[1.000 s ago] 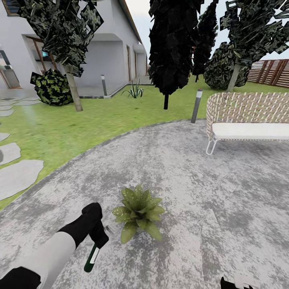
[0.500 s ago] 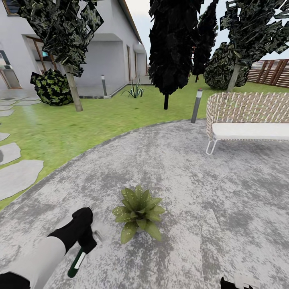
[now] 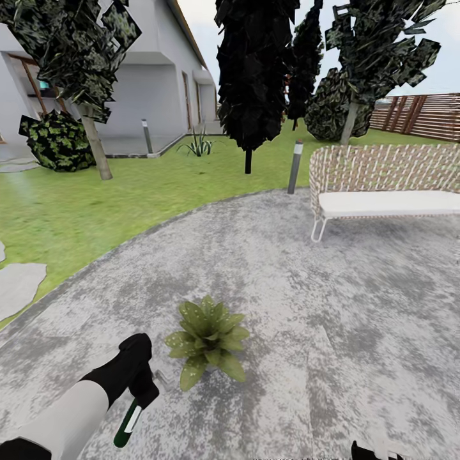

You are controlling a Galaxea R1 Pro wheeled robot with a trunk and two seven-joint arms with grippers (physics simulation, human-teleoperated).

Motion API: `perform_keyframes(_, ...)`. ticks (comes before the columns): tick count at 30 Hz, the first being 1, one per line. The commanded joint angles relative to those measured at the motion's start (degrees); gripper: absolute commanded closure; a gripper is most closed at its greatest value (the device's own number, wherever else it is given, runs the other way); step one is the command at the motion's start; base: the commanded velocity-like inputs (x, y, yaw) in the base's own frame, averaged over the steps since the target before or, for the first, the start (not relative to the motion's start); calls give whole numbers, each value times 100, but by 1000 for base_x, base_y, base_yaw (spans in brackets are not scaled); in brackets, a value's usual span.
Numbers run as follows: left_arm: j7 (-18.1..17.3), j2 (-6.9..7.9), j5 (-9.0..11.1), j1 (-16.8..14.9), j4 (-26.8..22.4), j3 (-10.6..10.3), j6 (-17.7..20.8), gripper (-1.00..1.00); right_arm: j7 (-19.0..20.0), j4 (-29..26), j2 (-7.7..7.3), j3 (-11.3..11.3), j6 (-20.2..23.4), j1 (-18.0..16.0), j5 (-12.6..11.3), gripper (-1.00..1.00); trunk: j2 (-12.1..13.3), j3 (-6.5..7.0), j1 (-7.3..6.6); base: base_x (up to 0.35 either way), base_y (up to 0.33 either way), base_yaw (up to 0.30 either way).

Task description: Pick up the pesticide atomizer in the garden and spray insectifuge to fully cover both potted plants in the garden.

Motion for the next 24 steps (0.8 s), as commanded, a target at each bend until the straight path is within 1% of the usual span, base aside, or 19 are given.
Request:
perform_keyframes(1, -57, 33, -37, -1, -10, -19, 28, 100, -25, 11, 0, -42, -18, -6, 58, -100, -2, -5, -1, 0, 0, -218)
perform_keyframes(4, -84, 130, -24, 18, -31, -8, 29, 100, -26, 11, 2, -42, -18, -6, 60, -100, -2, -5, -1, 0, 0, -76)
perform_keyframes(6, -114, 143, -9, -10, -66, -7, 39, 100, -23, 11, 6, -42, -18, -6, 60, -100, -2, -5, -1, 0, 0, -20)
perform_keyframes(8, -264, 107, 25, -135, -92, -5, 49, 100, -26, 11, 8, -42, -18, -6, 60, -100, -2, -5, -1, 0, 0, -7)
perform_keyframes(9, -408, 80, 34, -245, -101, 1, 49, 100, -26, 11, 8, -42, -18, -6, 60, -100, -2, -5, -1, 0, 0, -3)
perform_keyframes(10, -866, 15, 26, -588, -105, -17, 66, 100, -26, 6, 3, -42, -18, -6, 60, -100, -2, -5, -1, 0, 0, -1)
perform_keyframes(11, -1101, -31, 12, -748, -90, -29, 65, 100, -27, 6, 2, -42, -18, -6, 60, -100, -2, -5, -1, 0, 0, 0)
perform_keyframes(12, -1499, -143, -31, -1017, -63, -45, 59, 100, -27, 6, 1, -42, -18, -6, 60, -100, -2, -5, -1, 0, 0, 0)
perform_keyframes(13, -1685, -229, -125, -1162, -55, -61, 63, 100, -27, 5, 0, -42, -18, -6, 59, -100, -2, -5, -1, 0, 0, 0)
perform_keyframes(15, -1812, -346, -339, -1338, -47, -94, 87, 100, -27, 4, 0, -42, -18, -6, 59, -100, -2, -5, -1, 0, 0, 0)
perform_keyframes(17, -1960, -456, -626, -1592, -36, -117, 106, 100, -27, 3, 0, -42, -18, -6, 59, -100, -2, -5, -1, 0, 0, 0)
perform_keyframes(21, -2501, -512, -815, -1893, 45, -165, 117, 100, -27, 2, 0, -42, -18, -6, 59, -100, -2, -5, -1, 0, 0, 0)
perform_keyframes(22, -2702, -518, -909, -1988, 87, -237, 121, 100, -27, 2, 0, -42, -18, -6, 58, -100, -2, -5, -1, 0, 0, 0)
perform_keyframes(24, -2947, -517, -991, -2040, 115, -302, 116, 100, -27, 2, 0, -42, -18, -6, 59, -100, -2, -5, -1, 0, 0, 0)
